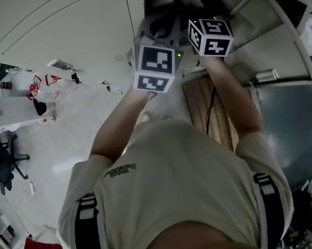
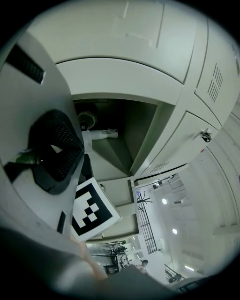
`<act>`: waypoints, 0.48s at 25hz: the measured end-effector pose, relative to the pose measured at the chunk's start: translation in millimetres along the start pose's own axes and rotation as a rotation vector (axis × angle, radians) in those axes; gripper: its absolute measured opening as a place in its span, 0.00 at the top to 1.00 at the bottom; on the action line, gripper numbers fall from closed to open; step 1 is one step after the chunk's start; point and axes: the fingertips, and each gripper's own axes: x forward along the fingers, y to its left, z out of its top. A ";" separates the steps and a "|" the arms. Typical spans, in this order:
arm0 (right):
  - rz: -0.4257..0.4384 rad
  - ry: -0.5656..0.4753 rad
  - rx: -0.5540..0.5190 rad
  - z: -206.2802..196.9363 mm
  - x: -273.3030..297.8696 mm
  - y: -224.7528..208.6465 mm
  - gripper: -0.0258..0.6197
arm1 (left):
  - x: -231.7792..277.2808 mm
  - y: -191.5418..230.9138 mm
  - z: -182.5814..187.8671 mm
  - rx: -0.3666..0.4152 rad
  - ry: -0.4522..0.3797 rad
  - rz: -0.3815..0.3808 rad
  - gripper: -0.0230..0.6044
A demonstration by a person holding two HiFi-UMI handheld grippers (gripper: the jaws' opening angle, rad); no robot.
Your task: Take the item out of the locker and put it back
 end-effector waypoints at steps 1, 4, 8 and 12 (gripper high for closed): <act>0.005 -0.009 0.010 4.5 -5.0 0.6 0.45 | -1.7 -0.7 3.6 0.002 -0.008 0.000 0.94; 0.025 -0.044 0.042 21.4 -24.7 5.5 0.45 | -9.7 -2.8 17.9 0.025 -0.044 0.003 0.94; 0.047 -0.119 0.068 52.1 -56.8 11.8 0.49 | -25.3 -7.1 43.5 0.081 -0.107 0.008 0.94; 0.059 -0.181 0.046 79.8 -88.3 16.7 0.63 | -40.4 -10.4 65.2 0.077 -0.150 0.004 0.94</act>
